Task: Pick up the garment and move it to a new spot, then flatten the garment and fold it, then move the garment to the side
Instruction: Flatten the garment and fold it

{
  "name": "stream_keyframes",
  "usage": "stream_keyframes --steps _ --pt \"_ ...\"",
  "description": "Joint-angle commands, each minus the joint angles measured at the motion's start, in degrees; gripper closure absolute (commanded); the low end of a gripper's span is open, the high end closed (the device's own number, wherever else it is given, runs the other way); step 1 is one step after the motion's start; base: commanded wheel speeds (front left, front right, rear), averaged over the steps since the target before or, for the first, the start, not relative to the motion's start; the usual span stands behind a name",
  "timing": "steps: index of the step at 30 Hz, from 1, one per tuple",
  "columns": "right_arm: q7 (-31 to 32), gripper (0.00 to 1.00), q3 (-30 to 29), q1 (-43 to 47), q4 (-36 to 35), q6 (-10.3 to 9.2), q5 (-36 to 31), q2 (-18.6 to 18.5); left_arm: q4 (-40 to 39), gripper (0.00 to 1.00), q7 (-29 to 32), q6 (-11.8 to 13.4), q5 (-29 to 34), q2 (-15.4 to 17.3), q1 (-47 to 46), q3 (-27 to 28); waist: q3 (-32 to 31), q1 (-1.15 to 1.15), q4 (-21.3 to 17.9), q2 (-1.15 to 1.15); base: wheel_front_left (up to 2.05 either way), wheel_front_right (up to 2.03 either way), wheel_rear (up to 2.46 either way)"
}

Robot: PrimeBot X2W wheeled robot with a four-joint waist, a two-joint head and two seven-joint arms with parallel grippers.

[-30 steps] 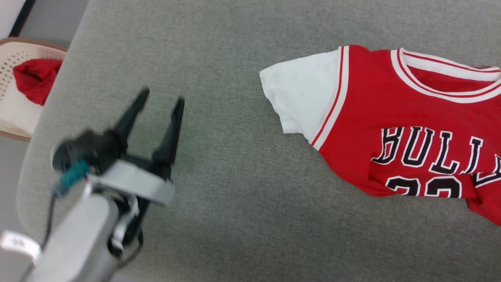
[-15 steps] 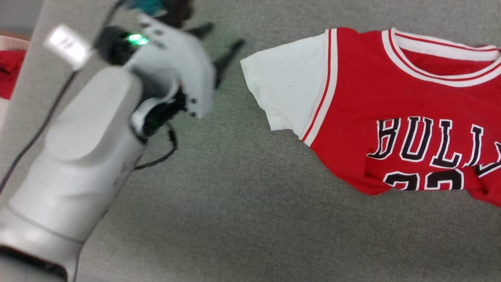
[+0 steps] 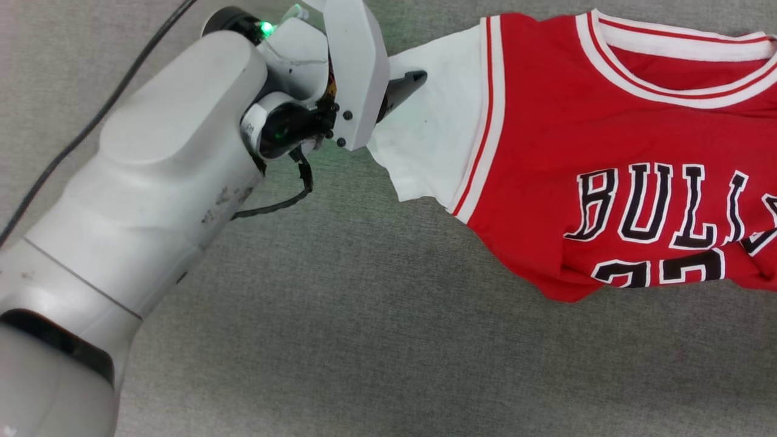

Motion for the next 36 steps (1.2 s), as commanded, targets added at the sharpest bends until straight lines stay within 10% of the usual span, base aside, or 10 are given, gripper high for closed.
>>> stream_keyframes --steps 1,13,14,16,36 --pt "0.9 1.0 3.0 4.4 3.3 -0.05 -0.7 3.3 0.6 0.0 0.5 -0.1 -1.2 -0.2 -0.7 -0.9 0.5 0.0 -0.7 0.0 0.0 0.0 0.0" --pt "0.1 1.0 5.2 3.5 3.3 0.13 0.0 4.6 1.3 0.04 0.5 -0.1 -9.0 0.1 -2.1 -10.0 0.9 0.0 -1.8 0.0 0.0 0.0 0.0" --pt "-0.2 1.0 5.2 3.4 3.3 0.13 0.0 4.6 1.0 0.55 0.7 -0.1 -9.4 0.3 -2.1 -10.6 0.9 0.0 -1.8 0.0 0.0 0.0 0.0" --pt "-0.5 1.0 5.1 3.2 3.5 0.13 0.0 4.7 0.2 1.0 1.1 -0.1 -10.5 0.5 -2.2 -11.3 0.8 0.0 -1.9 0.0 0.0 0.0 0.0" --pt "-20.5 1.0 -8.7 -8.4 5.8 -0.03 -5.0 6.4 4.2 1.0 -25.3 -0.1 -12.9 4.7 -8.7 -8.7 -3.0 0.0 -3.7 0.0 0.0 0.0 0.0"
